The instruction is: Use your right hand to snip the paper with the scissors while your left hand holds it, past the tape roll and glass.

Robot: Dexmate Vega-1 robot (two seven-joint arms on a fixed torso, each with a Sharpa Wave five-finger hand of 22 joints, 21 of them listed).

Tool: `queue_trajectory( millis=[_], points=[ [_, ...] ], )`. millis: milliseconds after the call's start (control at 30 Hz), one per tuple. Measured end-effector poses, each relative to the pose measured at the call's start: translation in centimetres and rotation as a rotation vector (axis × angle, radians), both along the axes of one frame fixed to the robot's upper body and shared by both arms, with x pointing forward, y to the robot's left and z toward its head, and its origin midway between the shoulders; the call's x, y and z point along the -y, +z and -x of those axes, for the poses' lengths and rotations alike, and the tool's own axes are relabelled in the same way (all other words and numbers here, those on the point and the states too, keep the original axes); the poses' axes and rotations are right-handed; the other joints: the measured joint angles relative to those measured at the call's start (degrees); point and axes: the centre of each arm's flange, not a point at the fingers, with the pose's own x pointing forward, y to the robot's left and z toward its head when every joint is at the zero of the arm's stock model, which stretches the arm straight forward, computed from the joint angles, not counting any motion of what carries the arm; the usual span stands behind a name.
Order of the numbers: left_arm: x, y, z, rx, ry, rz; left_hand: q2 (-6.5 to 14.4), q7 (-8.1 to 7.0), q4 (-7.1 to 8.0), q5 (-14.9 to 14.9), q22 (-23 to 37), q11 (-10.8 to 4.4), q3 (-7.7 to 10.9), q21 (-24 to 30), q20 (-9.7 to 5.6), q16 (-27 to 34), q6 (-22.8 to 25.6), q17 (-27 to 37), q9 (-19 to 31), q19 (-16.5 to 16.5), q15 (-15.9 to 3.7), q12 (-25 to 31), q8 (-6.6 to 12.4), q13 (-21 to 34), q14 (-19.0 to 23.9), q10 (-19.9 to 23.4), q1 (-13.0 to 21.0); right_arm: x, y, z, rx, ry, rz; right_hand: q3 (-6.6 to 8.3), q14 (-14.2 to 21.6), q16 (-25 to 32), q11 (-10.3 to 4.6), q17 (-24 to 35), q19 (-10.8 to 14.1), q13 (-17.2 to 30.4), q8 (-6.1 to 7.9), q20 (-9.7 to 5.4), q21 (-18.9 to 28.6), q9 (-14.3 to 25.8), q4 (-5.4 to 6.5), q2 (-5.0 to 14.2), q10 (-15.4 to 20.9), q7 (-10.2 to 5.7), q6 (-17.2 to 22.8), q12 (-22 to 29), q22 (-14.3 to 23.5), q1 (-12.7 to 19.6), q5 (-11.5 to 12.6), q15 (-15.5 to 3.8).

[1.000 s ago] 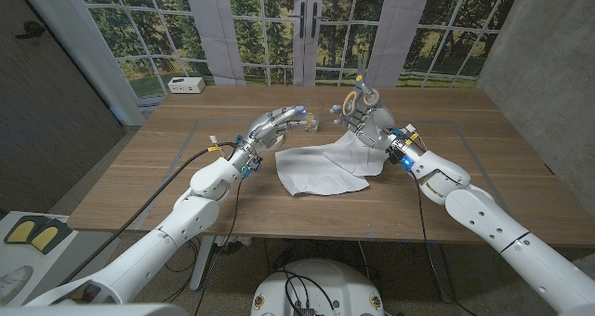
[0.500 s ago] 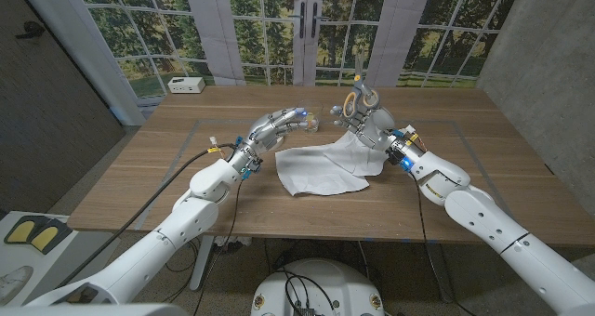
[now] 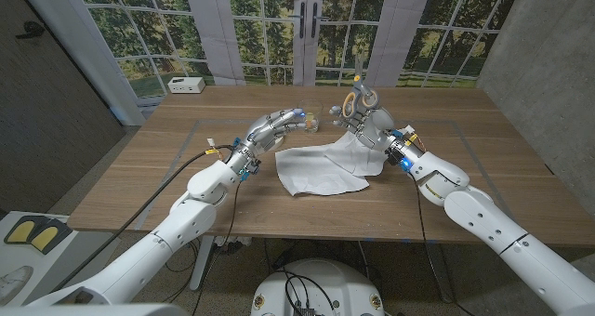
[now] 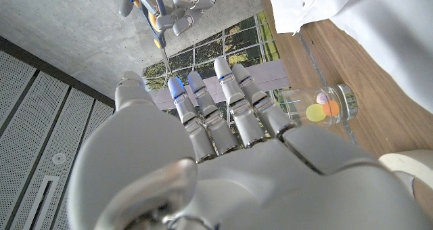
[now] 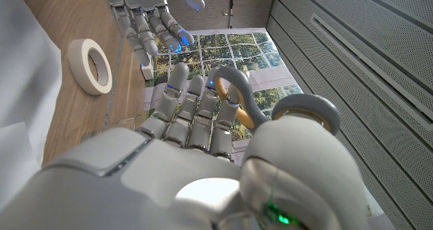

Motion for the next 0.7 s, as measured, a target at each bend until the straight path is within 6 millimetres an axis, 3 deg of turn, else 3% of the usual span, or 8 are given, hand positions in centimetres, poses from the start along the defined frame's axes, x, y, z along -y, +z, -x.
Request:
queue_trajectory(
  millis=[500, 700],
  points=[
    [-0.47, 0.02, 0.56, 0.011, 0.027, -0.007, 0.0, 0.0, -0.01, -0.02, 0.0, 0.0, -0.47, 0.0, 0.0, 0.0, 0.0, -0.01, 0.0, 0.0, 0.0, -0.24, 0.0, 0.0, 0.0, 0.0, 0.0, 0.32, -0.36, 0.67, 0.004, -0.012, -0.004, -0.16, 0.0, -0.44, 0.2, -0.27, 0.32, -0.27, -0.99, 0.32, -0.31, -2.41, 0.17, -0.55, -0.21, 0.6, 0.17, -0.86, 0.0, -0.55, -0.19, 0.0],
    [-0.48, 0.08, 0.6, 0.013, 0.028, -0.007, 0.0, 0.0, -0.01, -0.02, 0.0, 0.2, -0.47, 0.0, 0.0, 0.0, 0.0, -0.01, 0.0, 0.0, 0.0, -0.24, 0.0, 0.0, 0.0, 0.2, 0.0, 0.34, -0.45, 0.72, 0.002, -0.015, -0.005, -0.16, 0.27, -0.44, -0.43, -0.27, 0.32, -0.11, -1.4, 0.32, -0.62, -3.99, 0.16, -0.54, 1.86, 0.4, 0.82, -0.86, -0.01, -0.55, -0.24, -0.27]
  ],
)
